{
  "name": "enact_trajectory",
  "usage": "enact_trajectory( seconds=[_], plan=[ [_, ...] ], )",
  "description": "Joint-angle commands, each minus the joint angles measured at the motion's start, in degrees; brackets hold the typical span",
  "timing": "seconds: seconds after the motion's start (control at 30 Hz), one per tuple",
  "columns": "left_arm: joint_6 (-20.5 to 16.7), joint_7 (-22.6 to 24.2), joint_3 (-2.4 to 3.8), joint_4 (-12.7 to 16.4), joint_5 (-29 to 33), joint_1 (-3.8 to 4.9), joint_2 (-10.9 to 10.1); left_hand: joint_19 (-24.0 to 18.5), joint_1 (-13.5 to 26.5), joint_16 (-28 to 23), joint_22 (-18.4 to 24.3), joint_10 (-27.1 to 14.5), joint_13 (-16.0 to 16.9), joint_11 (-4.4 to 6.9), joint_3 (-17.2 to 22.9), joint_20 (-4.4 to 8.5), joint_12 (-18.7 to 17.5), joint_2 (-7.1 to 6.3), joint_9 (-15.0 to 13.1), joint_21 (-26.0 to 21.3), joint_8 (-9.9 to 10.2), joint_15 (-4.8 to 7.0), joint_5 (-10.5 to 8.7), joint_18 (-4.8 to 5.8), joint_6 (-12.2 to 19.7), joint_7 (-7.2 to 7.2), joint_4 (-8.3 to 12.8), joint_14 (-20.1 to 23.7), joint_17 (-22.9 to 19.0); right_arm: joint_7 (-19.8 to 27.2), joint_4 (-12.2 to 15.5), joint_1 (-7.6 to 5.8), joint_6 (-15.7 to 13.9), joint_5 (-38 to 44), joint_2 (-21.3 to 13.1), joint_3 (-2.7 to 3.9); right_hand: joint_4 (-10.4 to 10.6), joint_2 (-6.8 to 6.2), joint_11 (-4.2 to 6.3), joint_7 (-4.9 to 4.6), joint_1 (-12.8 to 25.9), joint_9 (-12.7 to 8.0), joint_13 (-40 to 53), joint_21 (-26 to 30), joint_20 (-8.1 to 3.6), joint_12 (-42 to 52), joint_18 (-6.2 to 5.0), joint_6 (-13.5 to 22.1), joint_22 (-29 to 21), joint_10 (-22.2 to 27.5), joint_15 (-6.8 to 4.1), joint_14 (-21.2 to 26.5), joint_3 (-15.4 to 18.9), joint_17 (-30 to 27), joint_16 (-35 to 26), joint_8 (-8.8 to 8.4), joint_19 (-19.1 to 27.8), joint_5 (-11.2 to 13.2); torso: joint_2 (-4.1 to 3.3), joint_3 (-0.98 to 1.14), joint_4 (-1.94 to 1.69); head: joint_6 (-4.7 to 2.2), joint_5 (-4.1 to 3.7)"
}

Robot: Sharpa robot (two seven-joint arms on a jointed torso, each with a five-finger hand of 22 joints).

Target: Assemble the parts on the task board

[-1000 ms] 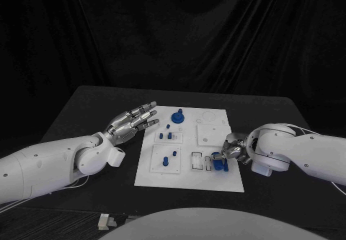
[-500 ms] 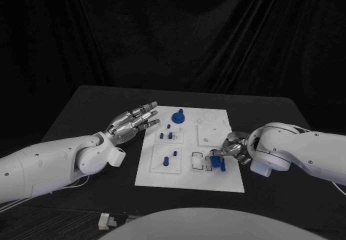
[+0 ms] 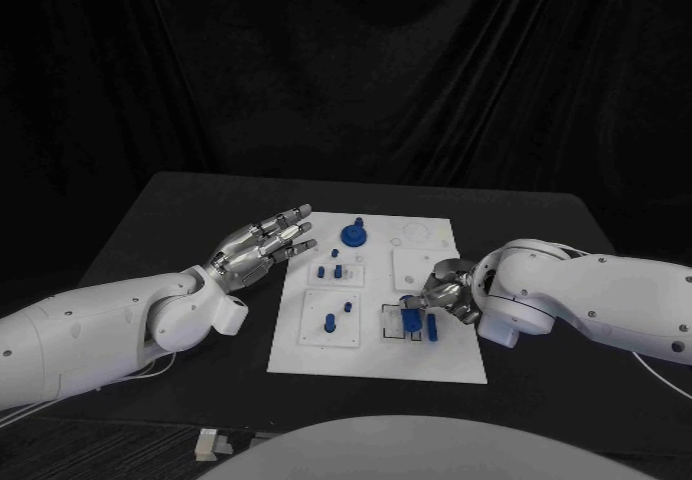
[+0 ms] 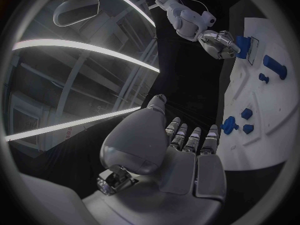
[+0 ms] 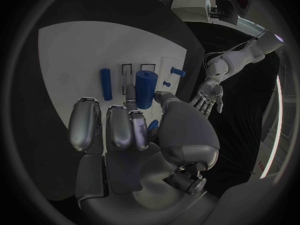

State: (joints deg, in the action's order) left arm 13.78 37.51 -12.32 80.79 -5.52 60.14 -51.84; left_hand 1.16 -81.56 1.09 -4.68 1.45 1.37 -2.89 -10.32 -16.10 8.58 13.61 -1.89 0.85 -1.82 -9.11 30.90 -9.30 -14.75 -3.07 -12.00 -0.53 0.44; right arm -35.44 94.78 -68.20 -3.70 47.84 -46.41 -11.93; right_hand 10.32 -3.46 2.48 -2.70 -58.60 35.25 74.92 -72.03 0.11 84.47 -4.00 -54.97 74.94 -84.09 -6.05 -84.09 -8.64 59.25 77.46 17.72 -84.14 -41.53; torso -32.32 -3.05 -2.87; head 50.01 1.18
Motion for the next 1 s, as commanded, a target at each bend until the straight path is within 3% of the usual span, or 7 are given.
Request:
enact_trajectory(
  seconds=[0.03,0.27,0.4,0.7,0.8,0.87,1.0],
  plan=[
    [0.84,0.64,0.06,0.16,0.27,-0.08,0.03,0.17,-0.29,0.34,0.05,0.05,0.07,-0.49,-0.02,-0.2,0.12,0.13,-0.01,0.09,-0.17,-0.31,0.22,-0.93,0.1,-0.22,0.38,-0.23,0.05,-0.33,-0.44,0.11,0.95,0.16,0.55,0.02,-13.39,0.53,-0.38,0.07,0.29,-0.03,6.66,0.4,0.42,-0.24,0.17,0.57,9.95,-3.07,0.3,-1.44,-12.99,-0.11,-0.01,0.41,-0.42,1.09,0.03,-0.02,-0.15,-0.01,-0.08],
    [0.85,0.61,0.06,0.17,0.27,-0.09,-0.05,0.18,-0.29,0.36,0.0,0.06,0.07,-0.56,-0.01,-0.2,0.12,0.15,-0.01,0.09,-0.16,-0.32,0.22,-0.93,0.14,-0.24,0.4,-0.24,0.06,-0.47,-1.19,0.46,1.73,0.67,1.7,0.02,-13.07,0.75,-0.51,-0.08,0.59,-0.1,6.53,0.38,0.52,-0.32,0.18,1.28,9.96,-3.01,0.4,-1.4,-12.61,-0.31,-0.07,0.47,-0.43,3.04,-0.06,-0.03,-0.11,-0.01,0.13],
    [0.88,0.56,0.06,0.17,0.27,-0.09,-0.06,0.18,-0.29,0.36,0.0,0.06,0.07,-0.56,-0.01,-0.2,0.12,0.15,-0.01,0.09,-0.16,-0.32,0.22,-0.93,0.14,-0.24,0.4,-0.24,0.06,-0.54,-1.58,0.66,2.31,0.76,2.22,0.02,-12.49,0.98,-0.7,-0.28,1.09,-0.36,6.27,0.68,0.65,-0.49,0.13,2.01,9.87,-2.92,0.56,-1.32,-12.07,-0.69,-0.23,0.41,-0.34,5.87,-0.05,-0.01,-0.06,-0.01,0.27],
    [1.01,0.49,0.06,0.07,0.27,-0.09,0.09,0.18,-0.3,0.38,0.01,0.06,0.06,-0.62,0.0,-0.21,0.1,0.16,-0.01,0.09,-0.16,-0.35,0.24,-0.93,0.15,-0.26,0.43,-0.25,0.07,-0.65,-1.44,0.84,3.33,0.8,2.79,0.02,-12.22,0.98,-0.81,-0.42,1.32,-0.68,6.08,0.79,0.74,-0.62,0.11,2.45,9.85,-2.84,0.64,-1.26,-11.76,-1.02,-0.37,0.28,-0.31,7.21,-0.06,0.01,-0.04,-0.01,0.33],
    [1.05,0.44,0.06,0.02,0.27,-0.09,0.13,0.18,-0.3,0.38,0.01,0.06,0.06,-0.62,0.0,-0.21,0.1,0.16,-0.01,0.09,-0.16,-0.35,0.24,-0.93,0.15,-0.26,0.43,-0.25,0.07,-0.68,-1.37,0.87,3.48,0.81,2.87,0.02,-11.59,1.05,-0.99,-0.59,1.88,-1.2,6.04,0.87,0.87,-0.63,0.11,2.85,9.83,-2.83,0.79,-1.24,-11.22,-1.17,-0.43,0.03,-0.29,9.91,-0.05,0.0,0.0,-0.01,0.4],
    [1.05,0.41,0.06,-0.02,0.27,-0.09,0.14,0.18,-0.3,0.38,0.01,0.06,0.06,-0.62,0.0,-0.21,0.1,0.16,-0.01,0.09,-0.16,-0.35,0.24,-0.93,0.15,-0.26,0.43,-0.25,0.07,-0.71,-1.41,0.89,3.62,0.81,2.92,0.02,-10.81,1.06,-1.09,-0.69,2.56,-1.66,6.0,0.95,0.97,-0.64,0.09,2.94,9.82,-2.83,0.89,-1.23,-10.48,-1.33,-0.49,-0.07,-0.28,13.5,-0.06,0.0,0.01,-0.01,0.4],
    [1.02,0.39,0.06,-0.04,0.28,-0.09,0.13,0.18,-0.3,0.38,0.01,0.06,0.06,-0.62,0.0,-0.21,0.1,0.16,-0.01,0.09,-0.16,-0.35,0.24,-0.93,0.15,-0.26,0.43,-0.25,0.07,-0.77,-1.45,0.92,4.02,0.81,2.94,0.01,-10.48,1.07,-1.14,-0.74,2.76,-1.98,5.97,1.04,1.01,-0.66,0.07,3.0,9.8,-2.82,0.92,-1.23,-10.14,-1.37,-0.5,-0.15,-0.27,14.79,-0.05,0.0,0.01,-0.01,0.56]
  ],
)
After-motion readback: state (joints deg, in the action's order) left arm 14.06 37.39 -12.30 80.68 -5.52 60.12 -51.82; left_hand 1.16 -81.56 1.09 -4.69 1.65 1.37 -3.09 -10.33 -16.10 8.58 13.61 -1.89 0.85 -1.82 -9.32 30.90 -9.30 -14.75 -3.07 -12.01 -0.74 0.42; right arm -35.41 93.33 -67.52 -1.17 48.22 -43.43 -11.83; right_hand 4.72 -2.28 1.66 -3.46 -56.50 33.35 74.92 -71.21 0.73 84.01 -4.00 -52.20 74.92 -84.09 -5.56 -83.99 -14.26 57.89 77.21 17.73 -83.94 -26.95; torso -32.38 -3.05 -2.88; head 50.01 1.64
